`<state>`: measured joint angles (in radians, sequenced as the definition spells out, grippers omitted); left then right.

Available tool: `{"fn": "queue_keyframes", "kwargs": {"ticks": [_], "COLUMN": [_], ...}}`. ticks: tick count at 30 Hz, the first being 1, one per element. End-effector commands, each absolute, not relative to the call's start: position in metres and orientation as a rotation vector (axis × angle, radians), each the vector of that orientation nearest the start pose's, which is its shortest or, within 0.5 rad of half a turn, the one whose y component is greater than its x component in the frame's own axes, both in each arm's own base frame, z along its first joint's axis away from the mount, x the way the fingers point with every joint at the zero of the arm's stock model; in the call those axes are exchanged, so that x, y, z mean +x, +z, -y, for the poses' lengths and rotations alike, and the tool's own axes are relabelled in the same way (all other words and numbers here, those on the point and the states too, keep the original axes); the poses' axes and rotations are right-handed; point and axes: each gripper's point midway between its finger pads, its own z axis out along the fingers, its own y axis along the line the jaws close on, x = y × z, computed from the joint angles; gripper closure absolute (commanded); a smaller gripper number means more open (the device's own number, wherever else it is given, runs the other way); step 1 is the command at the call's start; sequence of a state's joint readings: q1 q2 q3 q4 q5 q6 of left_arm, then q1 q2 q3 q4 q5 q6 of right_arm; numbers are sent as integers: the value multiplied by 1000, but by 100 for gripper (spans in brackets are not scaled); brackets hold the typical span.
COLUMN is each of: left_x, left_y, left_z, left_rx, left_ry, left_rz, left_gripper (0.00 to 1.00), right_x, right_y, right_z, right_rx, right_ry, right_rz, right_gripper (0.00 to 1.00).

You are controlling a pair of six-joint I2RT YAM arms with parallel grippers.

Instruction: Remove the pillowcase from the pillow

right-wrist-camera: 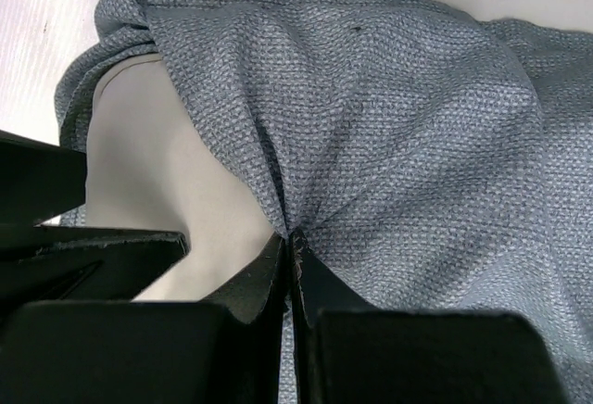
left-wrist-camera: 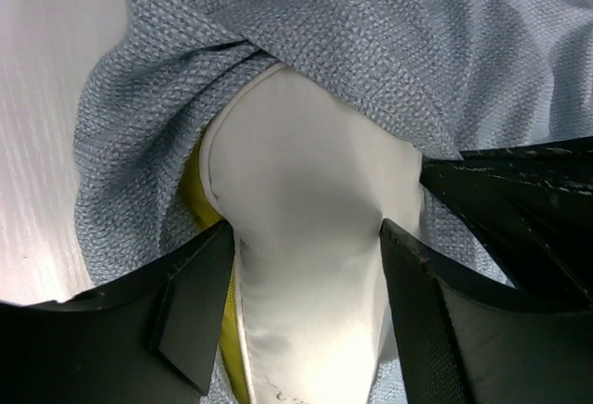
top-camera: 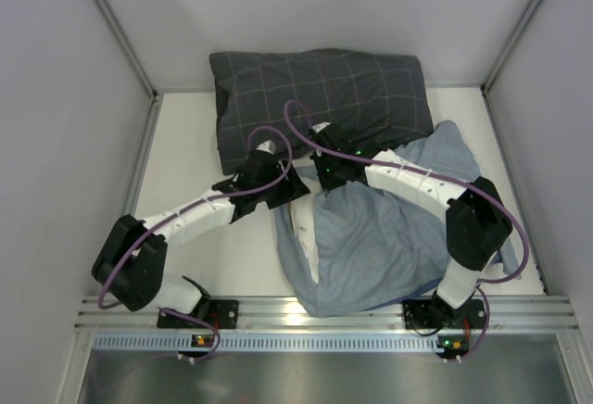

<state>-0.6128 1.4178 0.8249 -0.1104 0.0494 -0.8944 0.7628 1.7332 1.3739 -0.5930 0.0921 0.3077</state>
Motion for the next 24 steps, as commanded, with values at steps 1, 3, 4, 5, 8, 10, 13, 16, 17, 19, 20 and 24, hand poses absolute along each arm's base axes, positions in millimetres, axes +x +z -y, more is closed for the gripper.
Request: {"fn": "queue_keyframes", "kwargs": {"ticks": [1,3,4,5,8,10,13,16,17,19,20,24], "left_x": [311,313,314,315,311,305,296,284,280,269,264,242], "left_y": [121,117,116,115,120,125,141,167,175,198,207,244], "left_z": [262,263,263,265,267,269,268,272,274,280,282,293], "left_rx": [-279,-275,-268,-263,-228,-191,-170,-120,-99,-48,-28,69], "left_ry": [-786,-775,-772,-773,-779,-788,-833,-928,-949,-1010,-1032,-1116], "left_rz": [-2344,-2354,-2354,-2356,-2344,-2330,-2271,-2188,-2170,-2117,-2098,-2009], "left_gripper": [35,46,55,84,100,100,100,100,100,100,100,100], "right_x": [314,315,315,314,313,313,312,313,315,320,324,350], "right_y": [133,133,132,131,128,129,129,130,130,136,140,153], "right_z": [-292,-292,-293,-293,-293,-295,-300,-303,-304,-309,-311,-313], "right_rx": [-522,-521,-525,-529,-533,-541,-567,-584,-592,-602,-600,-547], "right_ry": [346,350,349,352,352,366,390,402,398,397,397,380], "right_rz": [-2453,-2452,-2455,-2458,-2465,-2464,-2463,-2459,-2455,-2433,-2422,-2392], "right_gripper": [100,100,100,100,100,100,100,100,100,100,100,100]}}
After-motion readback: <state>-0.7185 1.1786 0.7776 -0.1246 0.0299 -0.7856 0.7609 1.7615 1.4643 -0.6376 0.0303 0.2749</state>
